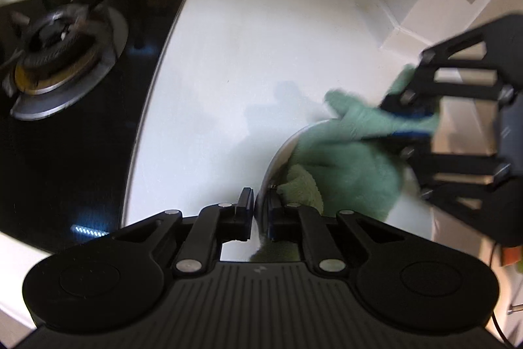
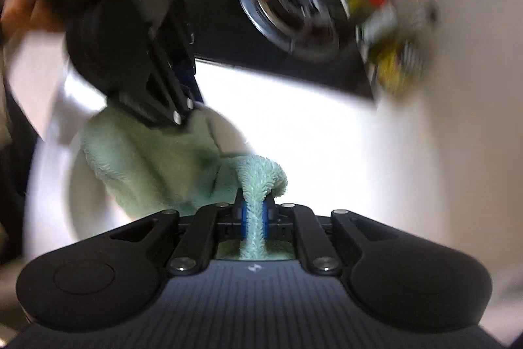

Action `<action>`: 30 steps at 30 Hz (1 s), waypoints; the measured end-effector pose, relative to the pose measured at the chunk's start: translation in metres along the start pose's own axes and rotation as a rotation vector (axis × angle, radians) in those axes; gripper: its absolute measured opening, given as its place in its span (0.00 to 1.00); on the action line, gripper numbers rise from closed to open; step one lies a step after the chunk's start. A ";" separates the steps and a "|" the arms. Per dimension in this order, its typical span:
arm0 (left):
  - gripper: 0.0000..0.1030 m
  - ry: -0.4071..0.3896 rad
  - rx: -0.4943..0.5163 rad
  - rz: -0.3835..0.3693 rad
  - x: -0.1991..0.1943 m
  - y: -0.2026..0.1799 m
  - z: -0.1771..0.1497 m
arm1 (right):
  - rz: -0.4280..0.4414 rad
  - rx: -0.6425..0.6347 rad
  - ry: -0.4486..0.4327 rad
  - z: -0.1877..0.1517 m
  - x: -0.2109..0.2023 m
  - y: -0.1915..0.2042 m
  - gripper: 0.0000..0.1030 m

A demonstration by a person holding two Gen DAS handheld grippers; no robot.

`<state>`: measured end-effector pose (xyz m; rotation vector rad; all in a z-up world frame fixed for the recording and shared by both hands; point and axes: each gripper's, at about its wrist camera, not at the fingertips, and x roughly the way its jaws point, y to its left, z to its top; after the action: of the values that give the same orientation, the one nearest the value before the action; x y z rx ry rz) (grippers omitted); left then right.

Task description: Clean bowl

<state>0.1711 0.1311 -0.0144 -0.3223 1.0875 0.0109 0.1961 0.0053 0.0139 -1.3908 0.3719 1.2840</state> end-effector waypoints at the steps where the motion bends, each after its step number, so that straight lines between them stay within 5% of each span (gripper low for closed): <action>1: 0.07 0.003 -0.004 0.000 -0.004 0.000 -0.003 | -0.001 -0.050 0.002 0.003 0.006 0.002 0.06; 10: 0.17 0.062 -0.113 -0.017 -0.005 0.000 -0.030 | 0.039 -0.225 0.026 0.010 0.030 0.013 0.07; 15: 0.14 0.072 -0.114 -0.011 0.007 0.001 -0.028 | 0.036 -0.334 -0.059 0.001 0.010 0.016 0.07; 20: 0.11 0.047 -0.059 0.061 0.008 -0.002 -0.027 | -0.066 -0.733 -0.082 -0.014 0.035 0.054 0.05; 22: 0.11 0.040 -0.053 0.074 0.009 -0.001 -0.026 | -0.087 -0.791 -0.033 -0.018 0.047 0.061 0.07; 26: 0.07 0.017 -0.051 0.106 0.010 -0.001 -0.025 | -0.024 -0.677 0.102 -0.016 0.052 0.064 0.09; 30: 0.08 0.010 -0.058 0.102 0.014 -0.001 -0.020 | 0.160 -0.351 0.231 0.002 0.045 0.048 0.10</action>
<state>0.1605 0.1229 -0.0351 -0.3183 1.1146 0.1320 0.1723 0.0120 -0.0469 -1.8468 0.4356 1.3667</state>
